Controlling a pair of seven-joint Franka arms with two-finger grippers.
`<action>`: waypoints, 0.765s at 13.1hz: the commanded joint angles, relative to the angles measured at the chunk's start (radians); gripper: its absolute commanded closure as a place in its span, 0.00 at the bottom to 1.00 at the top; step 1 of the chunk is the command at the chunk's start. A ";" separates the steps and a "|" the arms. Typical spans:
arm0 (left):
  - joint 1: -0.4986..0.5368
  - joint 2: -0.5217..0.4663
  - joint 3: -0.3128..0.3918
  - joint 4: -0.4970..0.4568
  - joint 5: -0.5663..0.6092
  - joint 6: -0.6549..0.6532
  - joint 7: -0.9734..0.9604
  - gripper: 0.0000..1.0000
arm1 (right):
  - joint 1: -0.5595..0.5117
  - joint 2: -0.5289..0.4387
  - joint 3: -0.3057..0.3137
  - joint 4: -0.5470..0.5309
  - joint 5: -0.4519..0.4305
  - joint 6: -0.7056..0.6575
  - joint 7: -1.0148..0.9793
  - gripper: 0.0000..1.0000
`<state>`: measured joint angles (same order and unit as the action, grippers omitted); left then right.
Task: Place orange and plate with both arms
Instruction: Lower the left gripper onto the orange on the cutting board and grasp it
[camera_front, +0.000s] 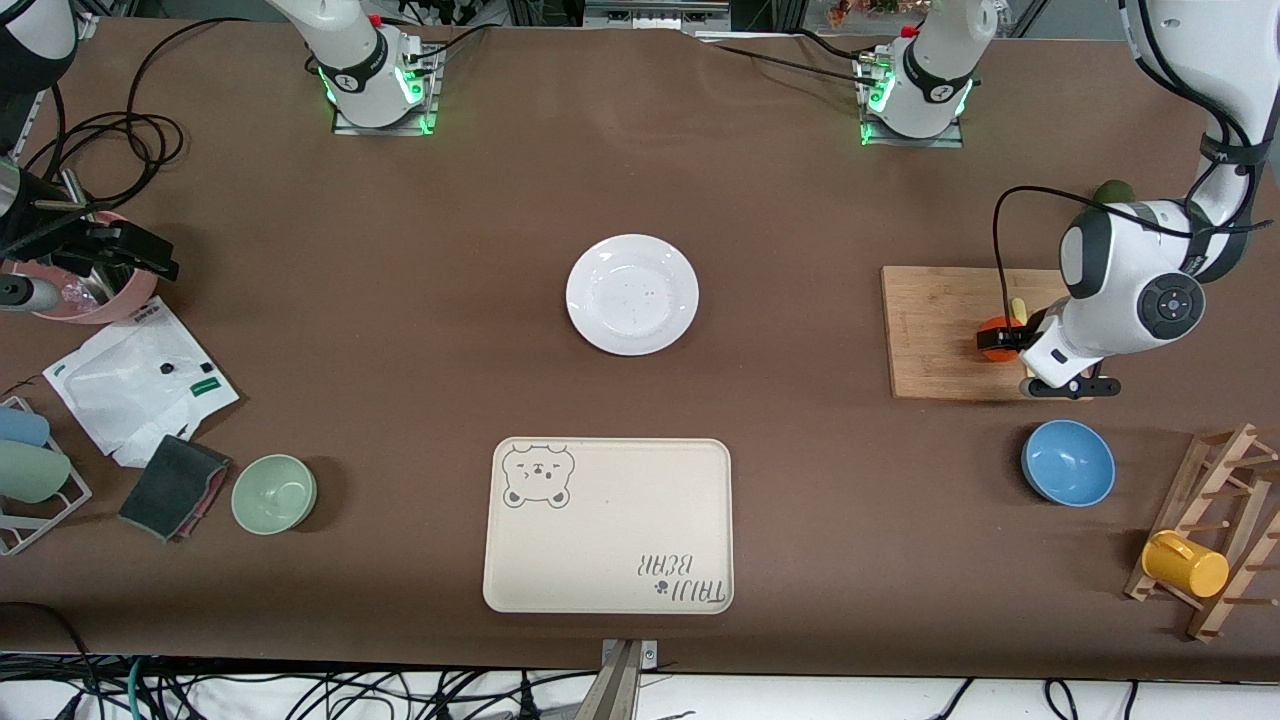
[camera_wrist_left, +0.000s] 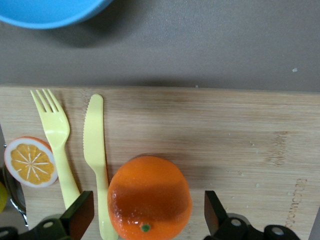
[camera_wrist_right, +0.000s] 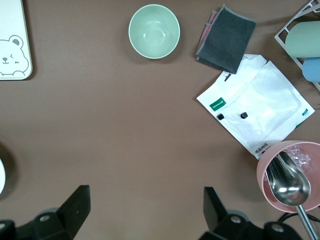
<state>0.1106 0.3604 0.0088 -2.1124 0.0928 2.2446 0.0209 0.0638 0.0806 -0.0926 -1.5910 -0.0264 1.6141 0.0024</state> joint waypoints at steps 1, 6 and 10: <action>0.000 -0.014 -0.001 -0.023 0.025 0.013 -0.007 0.03 | 0.002 -0.025 0.001 -0.018 0.002 -0.005 0.013 0.00; 0.011 0.006 -0.003 -0.035 0.025 0.013 -0.002 0.10 | 0.002 -0.025 0.001 -0.018 0.002 -0.005 0.013 0.00; 0.026 0.034 -0.004 -0.037 0.021 0.029 0.004 0.22 | 0.002 -0.025 0.001 -0.018 0.002 -0.005 0.013 0.00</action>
<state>0.1196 0.3818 0.0100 -2.1442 0.0929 2.2512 0.0212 0.0638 0.0806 -0.0926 -1.5910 -0.0264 1.6141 0.0024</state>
